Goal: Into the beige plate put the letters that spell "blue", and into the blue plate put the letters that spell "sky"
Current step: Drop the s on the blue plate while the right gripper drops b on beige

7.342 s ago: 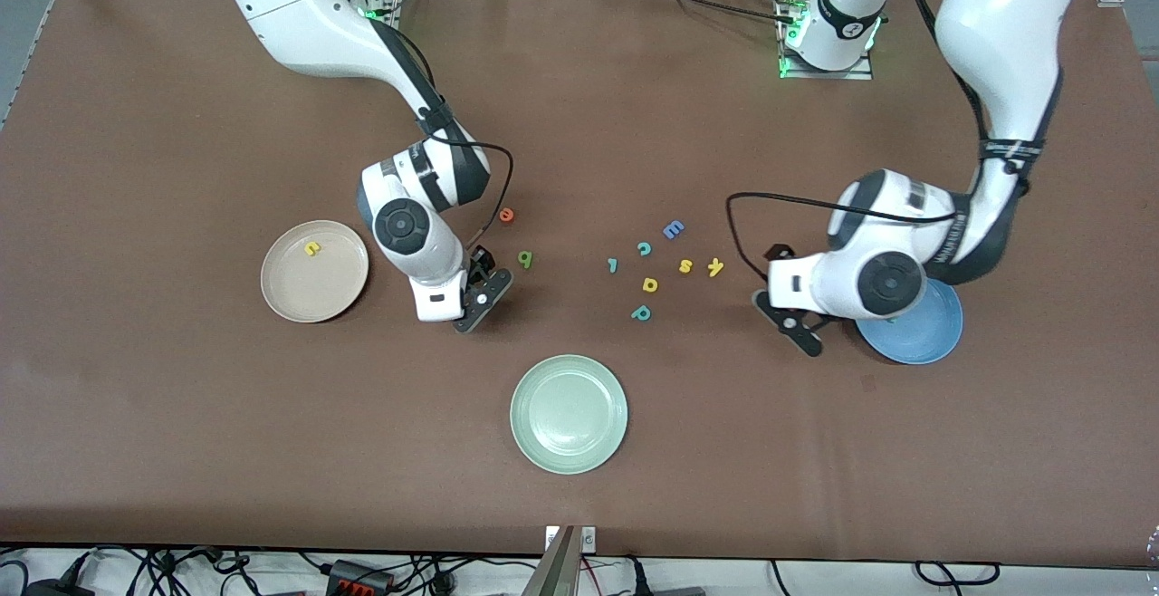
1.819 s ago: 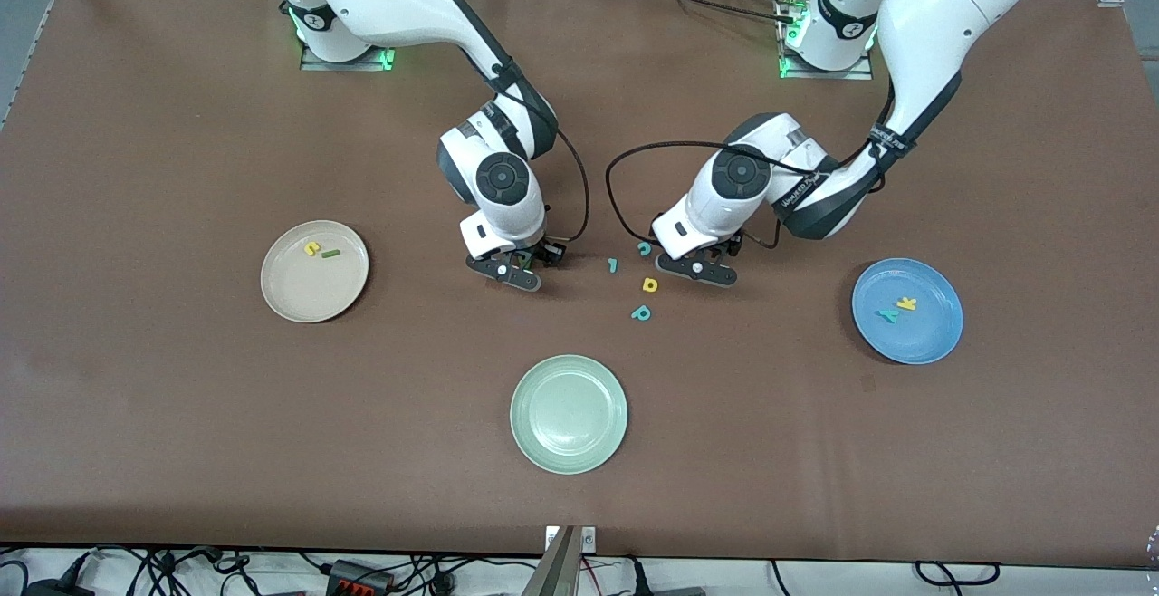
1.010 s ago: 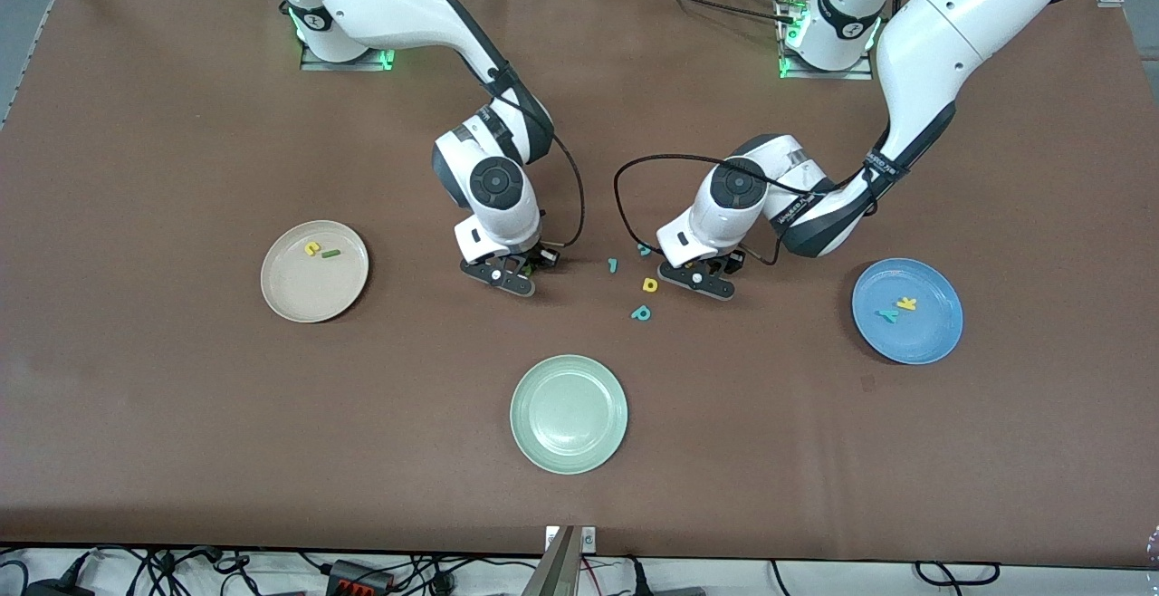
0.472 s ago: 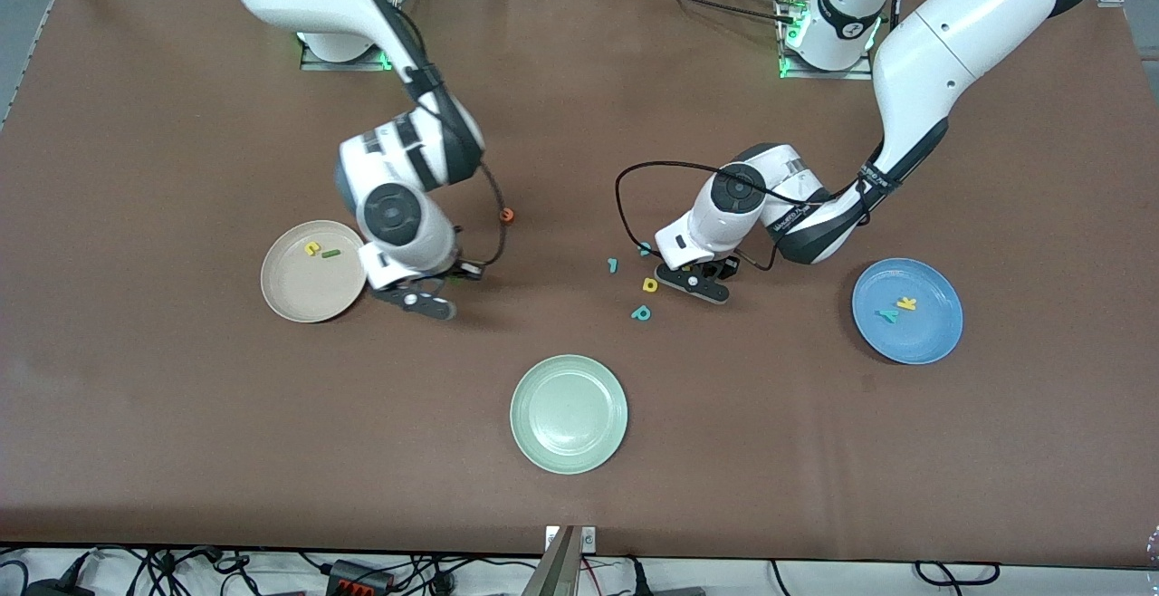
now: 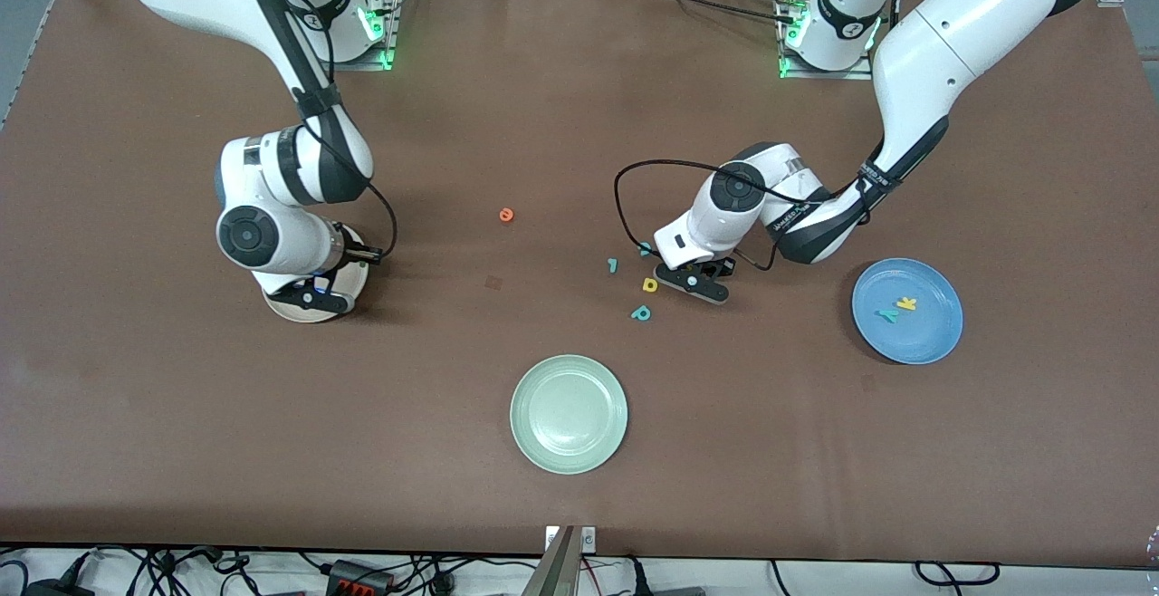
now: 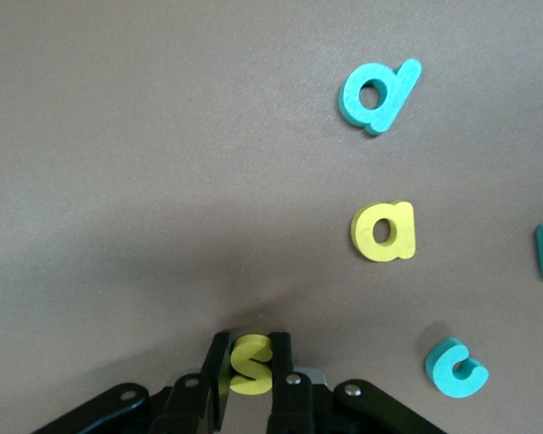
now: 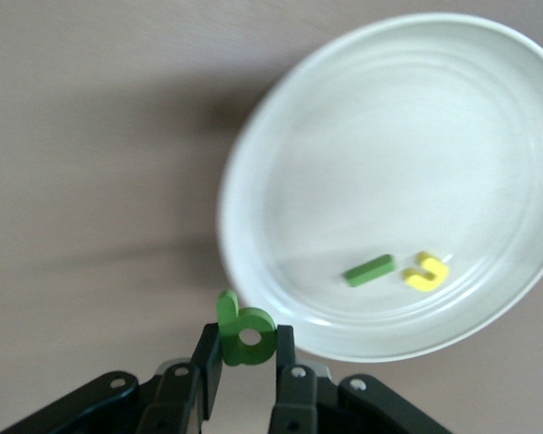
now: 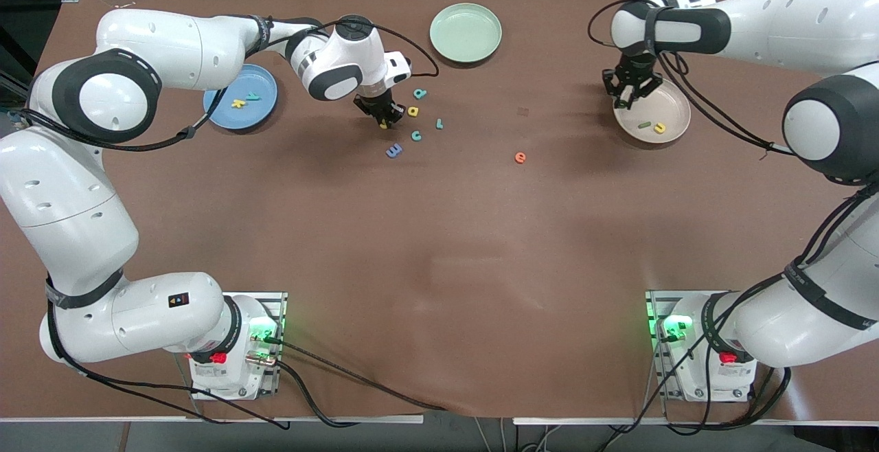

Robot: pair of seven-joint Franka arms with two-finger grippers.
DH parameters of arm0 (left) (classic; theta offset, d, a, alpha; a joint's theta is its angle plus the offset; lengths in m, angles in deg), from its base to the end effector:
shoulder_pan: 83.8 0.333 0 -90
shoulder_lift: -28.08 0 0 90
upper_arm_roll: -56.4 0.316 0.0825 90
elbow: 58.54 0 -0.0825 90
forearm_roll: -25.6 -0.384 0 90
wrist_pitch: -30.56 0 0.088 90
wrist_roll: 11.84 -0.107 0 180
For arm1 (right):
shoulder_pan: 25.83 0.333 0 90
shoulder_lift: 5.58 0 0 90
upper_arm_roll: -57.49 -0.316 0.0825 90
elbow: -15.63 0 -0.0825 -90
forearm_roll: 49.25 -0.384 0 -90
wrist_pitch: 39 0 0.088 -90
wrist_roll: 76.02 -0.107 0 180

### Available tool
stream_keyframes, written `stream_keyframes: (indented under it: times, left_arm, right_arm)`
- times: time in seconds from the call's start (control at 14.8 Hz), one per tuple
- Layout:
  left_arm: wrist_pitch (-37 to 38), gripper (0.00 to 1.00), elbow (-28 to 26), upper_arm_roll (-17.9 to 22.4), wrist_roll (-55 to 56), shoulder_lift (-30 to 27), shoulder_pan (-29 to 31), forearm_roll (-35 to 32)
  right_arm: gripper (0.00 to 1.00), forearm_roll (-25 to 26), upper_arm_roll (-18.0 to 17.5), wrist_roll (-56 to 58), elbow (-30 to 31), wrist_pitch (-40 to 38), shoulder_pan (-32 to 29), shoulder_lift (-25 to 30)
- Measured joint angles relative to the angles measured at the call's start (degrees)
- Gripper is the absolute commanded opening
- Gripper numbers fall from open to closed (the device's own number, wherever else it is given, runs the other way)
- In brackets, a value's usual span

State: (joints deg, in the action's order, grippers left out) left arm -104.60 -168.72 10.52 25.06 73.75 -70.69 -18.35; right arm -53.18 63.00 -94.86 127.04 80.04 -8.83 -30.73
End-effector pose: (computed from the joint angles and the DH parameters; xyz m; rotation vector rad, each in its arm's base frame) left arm 0.5260 -0.3115 0.1737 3.0673 -0.5616 -0.0383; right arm 0.5722 0.1212 0.2344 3.0304 -0.2550 -0.4531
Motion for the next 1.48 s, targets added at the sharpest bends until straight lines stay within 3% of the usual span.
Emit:
stream_keyframes:
  times: [0.27,0.34,0.47,0.81,1.01,1.28,1.35,1.41,1.48]
  left_arm:
    - [8.28,0.08,1.26,-1.38,-6.91,-2.43,1.90,-0.06]
    - [10.57,0.09,1.41,-2.46,-10.26,-3.37,3.54,-0.07]
    - [13.95,0.09,1.47,-3.89,-21.77,-5.09,8.22,-0.11]
    - [19.19,0.09,3.84,-4.42,-53.09,-5.72,19.46,-0.11]
    - [20.95,0.09,5.03,-4.44,-60.91,-5.73,21.15,-0.18]
    - [21.16,0.10,5.09,-4.30,-67.17,-5.52,25.20,-4.57]
    - [21.16,0.21,5.09,-4.30,-67.92,-5.45,25.95,-5.31]
    - [21.16,0.50,5.09,-4.29,-68.30,-5.41,26.50,-5.57]
    - [21.17,0.99,5.08,-4.29,-68.49,-5.39,26.89,-5.59]
  right_arm:
    - [0.13,0.00,0.02,6.07,4.12,5.73,-3.90,-0.57]
    - [0.22,0.00,0.02,6.86,4.67,6.92,-4.35,-1.14]
    - [1.00,0.00,0.01,7.73,4.90,7.99,-4.91,-2.07]
    - [1.00,-0.07,-0.74,7.79,4.02,6.45,-5.50,-0.95]
    - [1.00,-0.22,-4.07,7.74,3.90,5.62,-2.88,1.01]
    - [1.00,-0.39,-8.42,7.07,4.41,10.39,3.37,0.55]
    - [1.00,-0.42,-8.82,6.04,4.69,11.90,5.43,0.25]
    - [1.00,-0.45,-8.98,4.01,4.94,13.35,7.67,-0.16]
    - [1.00,-0.46,-9.05,0.48,5.07,14.94,10.08,-0.79]
